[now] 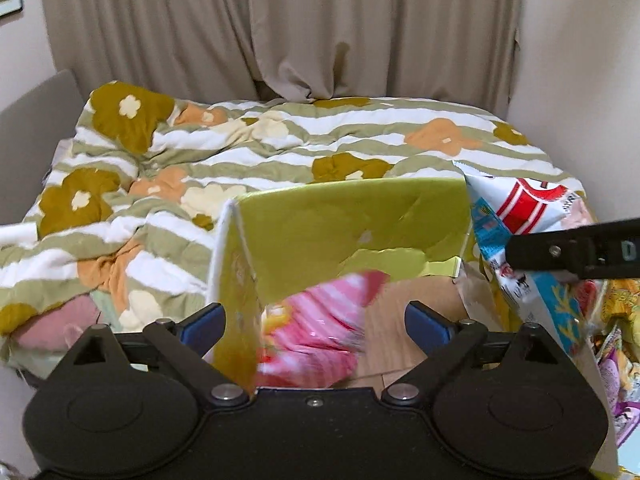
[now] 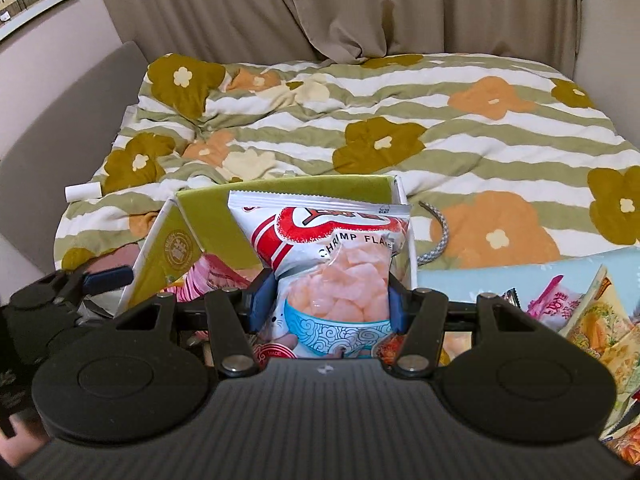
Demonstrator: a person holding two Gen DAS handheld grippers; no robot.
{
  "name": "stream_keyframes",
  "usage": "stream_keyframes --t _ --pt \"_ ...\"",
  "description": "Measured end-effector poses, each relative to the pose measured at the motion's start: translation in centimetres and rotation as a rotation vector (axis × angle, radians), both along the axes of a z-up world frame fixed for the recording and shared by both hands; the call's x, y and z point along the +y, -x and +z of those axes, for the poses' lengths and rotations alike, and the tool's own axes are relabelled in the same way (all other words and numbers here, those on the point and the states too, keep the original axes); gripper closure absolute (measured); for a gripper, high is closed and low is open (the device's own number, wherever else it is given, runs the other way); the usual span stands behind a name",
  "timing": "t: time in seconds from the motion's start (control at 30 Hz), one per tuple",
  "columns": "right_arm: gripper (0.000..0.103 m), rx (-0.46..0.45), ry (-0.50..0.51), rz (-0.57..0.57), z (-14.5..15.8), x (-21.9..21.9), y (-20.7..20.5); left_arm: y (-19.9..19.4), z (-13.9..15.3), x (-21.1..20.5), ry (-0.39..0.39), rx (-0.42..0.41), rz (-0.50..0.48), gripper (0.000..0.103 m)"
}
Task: Organize snacks
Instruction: 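Carry the pink bag and shrimp-flake bag into the cardboard box with both grippers, then open both grippers to drop the bags in the box and withdraw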
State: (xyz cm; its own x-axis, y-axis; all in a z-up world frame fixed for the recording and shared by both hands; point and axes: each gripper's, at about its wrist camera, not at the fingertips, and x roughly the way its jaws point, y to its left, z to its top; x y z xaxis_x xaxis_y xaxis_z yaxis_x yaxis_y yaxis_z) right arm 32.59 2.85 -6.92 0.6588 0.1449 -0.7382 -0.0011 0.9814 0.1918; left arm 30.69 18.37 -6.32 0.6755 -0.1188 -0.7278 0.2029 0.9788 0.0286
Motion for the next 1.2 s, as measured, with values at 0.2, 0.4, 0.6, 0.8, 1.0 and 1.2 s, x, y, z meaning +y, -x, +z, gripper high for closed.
stream_keyframes --t 0.2,0.4,0.6,0.8,1.0,1.2 --pt "0.032 -0.019 0.011 0.03 0.4 0.8 0.2 2.2 1.7 0.8 0.011 -0.014 0.053 0.002" --pt "0.032 -0.003 0.018 0.067 0.2 1.3 -0.9 3.0 2.5 1.6 0.014 -0.039 0.106 0.001" --pt "0.029 0.017 0.04 0.088 -0.9 2.1 -3.0 3.3 2.5 2.3 0.009 -0.051 0.138 0.001" --pt "0.0 -0.006 0.036 0.077 -1.9 2.5 -3.7 3.3 1.9 2.6 0.012 -0.034 0.156 0.001" --pt "0.0 -0.059 0.015 0.046 -2.0 1.5 -2.8 3.2 1.6 2.8 0.021 -0.022 0.155 0.001" --pt "0.0 -0.074 0.037 0.043 -1.2 1.1 -1.8 3.3 2.1 2.8 0.005 -0.015 0.158 0.001"
